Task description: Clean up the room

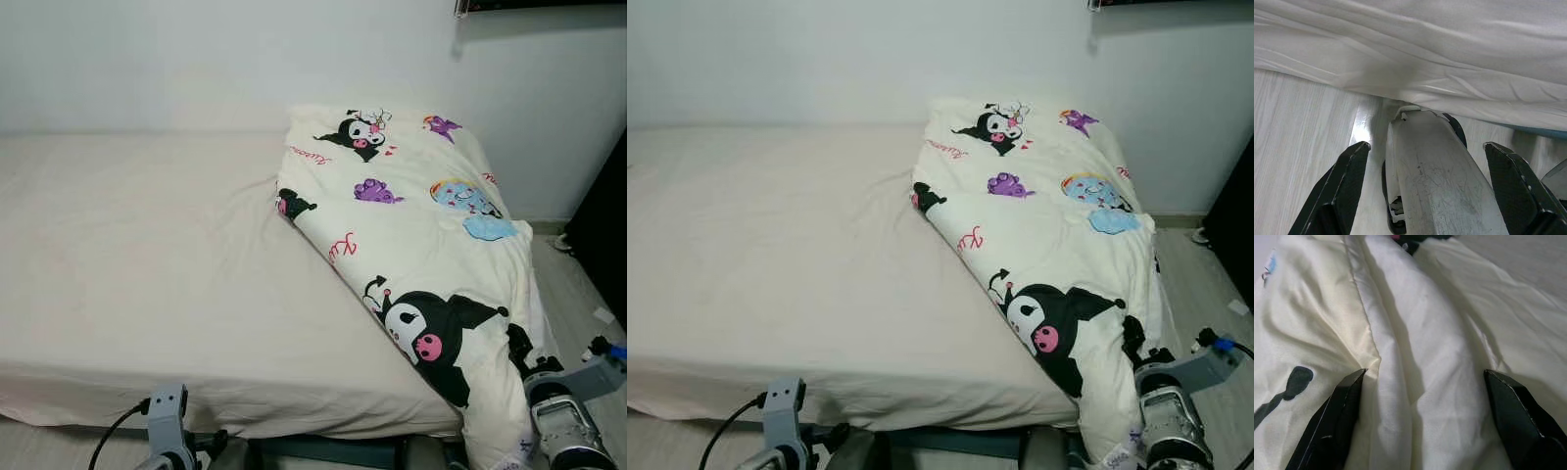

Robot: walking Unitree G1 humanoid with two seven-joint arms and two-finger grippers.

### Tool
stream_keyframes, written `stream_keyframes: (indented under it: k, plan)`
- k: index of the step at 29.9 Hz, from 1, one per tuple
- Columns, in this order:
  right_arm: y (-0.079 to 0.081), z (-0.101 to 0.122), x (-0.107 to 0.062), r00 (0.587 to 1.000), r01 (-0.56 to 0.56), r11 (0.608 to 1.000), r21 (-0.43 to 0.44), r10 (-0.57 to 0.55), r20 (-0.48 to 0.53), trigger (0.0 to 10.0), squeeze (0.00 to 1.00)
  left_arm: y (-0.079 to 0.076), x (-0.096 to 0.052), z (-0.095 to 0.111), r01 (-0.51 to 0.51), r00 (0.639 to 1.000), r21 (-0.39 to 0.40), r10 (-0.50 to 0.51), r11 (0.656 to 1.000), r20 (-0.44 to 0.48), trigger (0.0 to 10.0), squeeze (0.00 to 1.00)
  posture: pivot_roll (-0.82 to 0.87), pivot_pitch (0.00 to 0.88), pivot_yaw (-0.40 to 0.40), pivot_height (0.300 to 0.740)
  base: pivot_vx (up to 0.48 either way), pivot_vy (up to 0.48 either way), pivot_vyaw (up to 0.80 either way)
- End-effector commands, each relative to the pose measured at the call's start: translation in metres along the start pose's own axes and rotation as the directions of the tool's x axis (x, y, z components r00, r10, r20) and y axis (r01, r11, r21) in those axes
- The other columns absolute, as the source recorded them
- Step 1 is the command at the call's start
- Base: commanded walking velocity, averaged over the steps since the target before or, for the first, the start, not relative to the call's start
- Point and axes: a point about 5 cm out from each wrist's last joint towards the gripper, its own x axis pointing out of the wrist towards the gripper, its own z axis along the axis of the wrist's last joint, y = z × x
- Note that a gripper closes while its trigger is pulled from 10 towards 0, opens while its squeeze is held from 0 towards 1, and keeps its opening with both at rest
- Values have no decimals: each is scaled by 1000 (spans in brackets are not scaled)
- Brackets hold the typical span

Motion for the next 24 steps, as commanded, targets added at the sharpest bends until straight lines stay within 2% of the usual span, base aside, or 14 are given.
stream_keyframes:
  k: [1,2,3,4,6,9,12,13,16,17,19,22,23,24]
  plan:
    - [8,-1,2,999,-39,999,8,39,21,1373,0,11,-5,-4,-24,999,13,25,1000,-20,10000,0,27,95,94,576,0,0,0]
    - [11,2,3,998,-58,998,7,58,35,1373,0,11,-5,-3,-24,1000,14,24,1000,-20,10000,0,27,95,94,576,0,0,0]
    - [17,4,5,993,-106,994,-21,107,44,0,0,10,-4,-3,-23,1000,14,23,1000,-19,10000,0,27,95,94,576,0,0,0]
    - [17,4,5,993,-106,994,-21,107,44,0,0,10,-4,-3,-23,1000,14,23,1000,-19,10000,0,27,95,94,576,0,0,0]
    - [37,1,8,971,-235,949,-211,236,-20,0,0,9,-4,-2,-20,1000,15,20,1000,-17,10000,0,27,95,94,576,0,0,0]
    - [46,-2,8,953,-303,913,-272,298,-58,0,0,8,-3,-2,-19,1000,14,19,1000,-17,10000,0,19,94,92,576,0,0,0]
    - [66,-14,7,897,-443,818,-368,409,-169,0,0,7,-3,-2,-17,1000,11,17,1000,-19,10000,0,14,92,88,576,0,0,0]
    - [66,-14,7,897,-443,818,-368,409,-169,0,0,7,-3,-2,-17,1000,11,17,1000,-19,10000,0,14,92,88,576,0,0,0]
    - [75,-29,2,834,-552,687,-473,438,-337,0,0,7,-3,-4,-17,1000,10,17,1000,-23,10000,0,11,92,87,576,0,0,0]
    - [75,-29,2,834,-552,687,-473,438,-337,0,0,7,-3,-4,-17,1000,10,17,1000,-23,10000,0,11,92,87,576,0,0,0]
    - [83,-39,-3,775,-632,586,-507,469,-424,0,0,7,-3,-5,-18,999,10,18,1000,-26,10000,0,8,94,89,576,0,0,0]
    - [111,-53,-19,606,-794,406,-453,595,-529,0,0,8,-4,-6,-21,999,10,21,1000,-30,10000,0,7,95,86,576,0,0,0]
    - [111,-53,-19,606,-794,406,-453,595,-529,0,0,8,-4,-6,-21,999,10,21,1000,-30,10000,0,7,95,86,576,0,0,0]
    - [121,-58,-27,529,-846,339,-413,634,-564,0,0,8,-4,-6,-22,999,10,22,1000,-32,10000,0,7,95,86,576,0,0,0]
